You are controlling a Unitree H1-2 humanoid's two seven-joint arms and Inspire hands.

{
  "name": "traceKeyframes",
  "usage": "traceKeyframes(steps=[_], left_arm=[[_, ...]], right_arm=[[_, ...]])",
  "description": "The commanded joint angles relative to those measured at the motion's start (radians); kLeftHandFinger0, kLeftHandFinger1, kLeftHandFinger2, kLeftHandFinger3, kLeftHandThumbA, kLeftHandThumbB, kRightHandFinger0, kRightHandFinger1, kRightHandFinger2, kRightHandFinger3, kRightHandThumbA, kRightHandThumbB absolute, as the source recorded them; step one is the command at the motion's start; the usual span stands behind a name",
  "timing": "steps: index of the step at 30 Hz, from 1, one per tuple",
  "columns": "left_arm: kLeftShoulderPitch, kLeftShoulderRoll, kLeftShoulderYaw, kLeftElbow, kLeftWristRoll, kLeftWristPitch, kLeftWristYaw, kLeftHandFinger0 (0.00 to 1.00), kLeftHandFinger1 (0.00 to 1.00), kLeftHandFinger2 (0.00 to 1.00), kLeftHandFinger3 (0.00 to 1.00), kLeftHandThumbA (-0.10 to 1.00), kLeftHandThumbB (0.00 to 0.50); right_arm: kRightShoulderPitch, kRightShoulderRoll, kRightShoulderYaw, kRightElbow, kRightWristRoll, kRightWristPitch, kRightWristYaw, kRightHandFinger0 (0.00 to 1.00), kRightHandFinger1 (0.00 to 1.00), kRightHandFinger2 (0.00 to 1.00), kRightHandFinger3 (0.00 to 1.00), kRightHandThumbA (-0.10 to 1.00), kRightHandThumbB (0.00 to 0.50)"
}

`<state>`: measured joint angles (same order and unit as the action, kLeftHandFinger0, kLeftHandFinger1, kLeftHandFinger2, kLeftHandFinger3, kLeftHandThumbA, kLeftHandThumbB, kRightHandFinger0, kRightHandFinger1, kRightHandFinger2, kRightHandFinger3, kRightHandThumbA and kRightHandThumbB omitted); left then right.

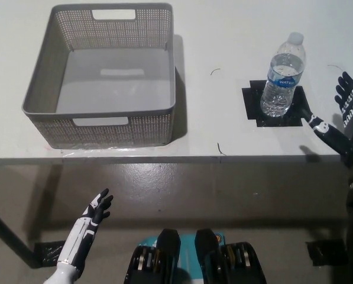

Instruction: Use the right hand to pick up a water botttle and place it into a container on the left side

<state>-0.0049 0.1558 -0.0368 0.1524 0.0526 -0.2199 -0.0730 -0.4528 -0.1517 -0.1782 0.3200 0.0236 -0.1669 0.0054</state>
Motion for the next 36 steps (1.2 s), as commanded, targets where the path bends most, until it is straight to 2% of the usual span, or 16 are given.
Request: traceKeyframes(steps=[1,9,12,16,18,23,27,31,36], left_arm=[[0.002,0.009,0.0,-0.013,-0.002,-0.035,-0.01,1.0,1.0,1.0,1.0,1.0,0.162],[0.003,0.006,-0.002,-0.004,-0.001,-0.042,-0.011,1.0,1.0,1.0,1.0,1.0,0.151],[0.003,0.006,-0.002,-0.001,-0.006,-0.042,-0.014,1.0,1.0,1.0,1.0,1.0,0.154],[0.003,0.004,-0.004,-0.002,-0.003,-0.044,-0.015,1.0,1.0,1.0,1.0,1.0,0.151],[0.003,0.006,-0.005,-0.003,-0.001,-0.045,-0.015,1.0,1.0,1.0,1.0,1.0,0.145],[0.002,0.005,-0.007,-0.001,0.005,-0.05,-0.013,1.0,1.0,1.0,1.0,1.0,0.123],[0.003,0.005,-0.007,-0.008,0.0,-0.042,-0.015,1.0,1.0,1.0,1.0,1.0,0.131],[-0.003,0.005,-0.005,0.002,-0.009,-0.053,-0.018,1.0,1.0,1.0,1.0,1.0,0.127],[0.001,0.004,-0.008,0.0,0.001,-0.058,-0.014,1.0,1.0,1.0,1.0,1.0,0.122]], right_arm=[[-0.062,-0.016,-0.002,0.011,0.001,0.007,-0.025,1.0,1.0,1.0,1.0,1.0,0.42],[-0.117,-0.021,0.023,0.1,-0.068,-0.022,-0.076,1.0,1.0,1.0,1.0,1.0,0.5],[-0.15,-0.021,0.033,0.146,-0.08,-0.013,-0.088,1.0,1.0,1.0,1.0,1.0,0.5],[-0.199,-0.026,0.047,0.213,-0.092,-0.036,-0.099,1.0,1.0,1.0,1.0,1.0,0.451],[-0.228,-0.032,0.054,0.255,-0.099,-0.035,-0.103,1.0,1.0,1.0,1.0,1.0,0.446],[-0.313,-0.048,0.064,0.384,-0.115,-0.039,-0.132,1.0,1.0,1.0,1.0,1.0,0.485],[-0.42,-0.06,0.083,0.547,-0.13,-0.063,-0.156,1.0,1.0,1.0,1.0,1.0,0.5],[-0.55,-0.071,0.104,0.756,-0.123,-0.097,-0.142,1.0,1.0,1.0,1.0,1.0,0.472],[-0.697,-0.085,0.145,0.978,-0.135,-0.058,-0.139,1.0,1.0,1.0,1.0,1.0,0.445]])
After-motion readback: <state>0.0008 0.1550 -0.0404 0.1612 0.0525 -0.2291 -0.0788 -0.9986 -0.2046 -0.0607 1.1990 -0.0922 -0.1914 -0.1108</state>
